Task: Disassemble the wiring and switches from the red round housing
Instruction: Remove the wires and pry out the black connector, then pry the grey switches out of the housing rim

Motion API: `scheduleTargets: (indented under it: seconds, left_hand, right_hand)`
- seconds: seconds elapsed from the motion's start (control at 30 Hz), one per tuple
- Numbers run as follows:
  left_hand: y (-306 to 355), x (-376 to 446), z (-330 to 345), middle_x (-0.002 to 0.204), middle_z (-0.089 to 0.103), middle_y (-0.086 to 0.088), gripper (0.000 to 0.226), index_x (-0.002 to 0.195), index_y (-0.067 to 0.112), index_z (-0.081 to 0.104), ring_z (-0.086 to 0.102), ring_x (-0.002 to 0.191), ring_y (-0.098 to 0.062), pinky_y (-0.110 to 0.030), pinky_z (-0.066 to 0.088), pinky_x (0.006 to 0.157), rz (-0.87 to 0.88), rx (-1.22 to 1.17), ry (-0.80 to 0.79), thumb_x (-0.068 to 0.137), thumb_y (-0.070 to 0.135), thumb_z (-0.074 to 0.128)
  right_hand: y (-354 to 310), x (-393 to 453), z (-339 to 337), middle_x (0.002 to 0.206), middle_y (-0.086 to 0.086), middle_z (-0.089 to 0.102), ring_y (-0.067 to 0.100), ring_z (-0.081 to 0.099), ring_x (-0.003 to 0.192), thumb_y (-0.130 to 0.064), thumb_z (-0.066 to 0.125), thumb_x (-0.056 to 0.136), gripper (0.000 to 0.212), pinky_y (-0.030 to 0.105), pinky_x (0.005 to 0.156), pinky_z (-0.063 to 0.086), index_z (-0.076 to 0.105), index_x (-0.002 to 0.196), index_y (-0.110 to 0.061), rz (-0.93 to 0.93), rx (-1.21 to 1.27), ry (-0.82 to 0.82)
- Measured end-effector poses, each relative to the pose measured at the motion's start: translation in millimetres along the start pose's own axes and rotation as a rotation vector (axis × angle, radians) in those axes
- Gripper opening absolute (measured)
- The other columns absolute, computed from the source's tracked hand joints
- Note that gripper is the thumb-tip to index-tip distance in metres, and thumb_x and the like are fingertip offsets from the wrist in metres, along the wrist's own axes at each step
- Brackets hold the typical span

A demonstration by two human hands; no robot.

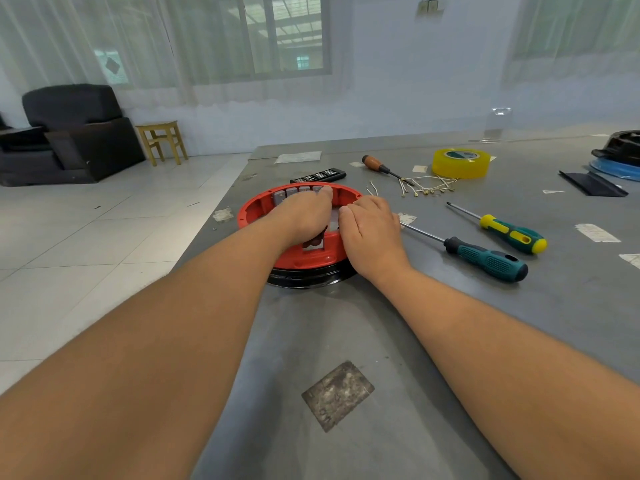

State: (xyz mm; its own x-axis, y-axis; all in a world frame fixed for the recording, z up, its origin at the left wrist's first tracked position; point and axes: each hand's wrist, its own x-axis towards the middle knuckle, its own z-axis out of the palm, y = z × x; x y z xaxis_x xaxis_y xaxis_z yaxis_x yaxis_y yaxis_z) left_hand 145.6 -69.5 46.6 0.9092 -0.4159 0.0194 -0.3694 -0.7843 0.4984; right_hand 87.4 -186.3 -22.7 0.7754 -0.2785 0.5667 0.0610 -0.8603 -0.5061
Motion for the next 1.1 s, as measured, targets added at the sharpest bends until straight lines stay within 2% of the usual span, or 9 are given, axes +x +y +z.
scheduleTargets:
  seconds: [0.13,0.27,0.4,0.5,0.67,0.83,0.9,1.0,1.1]
  left_hand:
    - [-5.0,-1.4,-1.5,0.104,0.069,-0.026,0.052,0.135,-0.010,0.052,0.067,0.105,-0.041,-0.049,0.049,0.101,0.051,-0.061,0.031,0.116,0.021,0.016]
    - [-5.9,-7.2,-6.2,0.114,0.070,-0.030,0.058,0.136,-0.009,0.055,0.064,0.111,-0.044,-0.052,0.047,0.105,0.098,-0.101,0.028,0.116,0.027,0.014]
    - [-11.0,-3.5,-7.2,0.077,0.069,-0.008,0.081,0.080,0.008,0.068,0.065,0.083,-0.029,-0.044,0.050,0.090,0.084,-0.133,0.090,0.111,0.059,0.013]
    - [-10.9,-2.4,-9.0,0.061,0.068,-0.002,0.085,0.069,0.014,0.065,0.067,0.064,-0.018,-0.037,0.050,0.074,0.036,-0.253,0.106,0.106,0.071,0.014]
    - [-11.4,-3.6,-14.1,0.072,0.072,-0.005,0.097,0.081,0.009,0.075,0.065,0.071,-0.020,-0.032,0.045,0.067,0.011,-0.319,0.124,0.097,0.084,0.015]
    - [-11.3,-5.5,-15.9,0.050,0.065,0.010,0.091,0.048,0.022,0.062,0.059,0.045,0.001,-0.030,0.041,0.063,0.032,-0.465,0.145,0.099,0.081,0.017]
    - [-12.2,-3.6,-16.5,0.056,0.070,0.012,0.087,0.052,0.029,0.070,0.065,0.053,-0.002,-0.028,0.048,0.061,0.044,-0.504,0.118,0.102,0.077,0.019]
    - [-16.1,-8.7,-16.5,0.087,0.081,0.000,0.057,0.088,0.026,0.075,0.072,0.071,-0.012,-0.033,0.060,0.067,0.098,-0.570,0.013,0.105,0.067,0.039]
    - [-25.9,-19.1,-13.8,0.091,0.077,0.005,0.034,0.101,0.024,0.071,0.070,0.078,-0.005,-0.030,0.055,0.069,0.263,-0.504,0.060,0.103,0.055,0.056]
  right_hand:
    - [-1.5,-0.7,-1.7,0.097,-0.005,0.058,0.019,0.043,0.120,-0.036,0.023,0.097,0.042,0.041,0.094,0.031,0.057,0.077,-0.022,0.004,0.002,0.005]
    - [-2.4,-0.6,-1.8,0.097,-0.005,0.057,0.019,0.044,0.120,-0.037,0.022,0.098,0.044,0.042,0.096,0.033,0.057,0.077,-0.021,0.004,0.011,0.000]
    - [-2.8,-3.1,-2.9,0.097,-0.009,0.054,0.020,0.047,0.117,-0.040,0.026,0.104,0.039,0.039,0.095,0.029,0.054,0.081,-0.023,-0.023,0.005,0.054]
    - [-10.2,-8.9,-4.0,0.108,-0.007,0.059,0.017,0.049,0.114,-0.046,0.034,0.101,0.035,0.038,0.097,0.029,0.059,0.103,-0.022,-0.144,0.031,0.141]
    - [-20.6,-15.6,-3.2,0.125,-0.007,0.056,0.016,0.051,0.121,-0.045,0.056,0.085,0.046,0.039,0.097,0.032,0.055,0.125,-0.024,-0.354,0.078,0.137]
    - [-24.0,-15.3,-3.8,0.132,0.000,0.057,0.021,0.050,0.125,-0.044,0.057,0.090,0.044,0.038,0.097,0.033,0.060,0.125,-0.018,-0.380,0.081,0.150]
    - [-25.0,-14.8,-3.9,0.130,0.001,0.058,0.022,0.051,0.123,-0.039,0.057,0.093,0.042,0.035,0.098,0.034,0.057,0.128,-0.016,-0.369,0.153,0.155]
    - [-23.6,-11.8,-6.8,0.122,0.000,0.057,0.021,0.053,0.116,-0.025,0.062,0.095,0.035,0.041,0.100,0.041,0.056,0.127,-0.013,-0.281,0.277,0.181]
    - [-20.3,-8.1,-10.7,0.114,-0.005,0.051,0.012,0.051,0.106,-0.020,0.069,0.094,0.031,0.031,0.094,0.044,0.056,0.121,-0.012,-0.214,0.364,0.213]
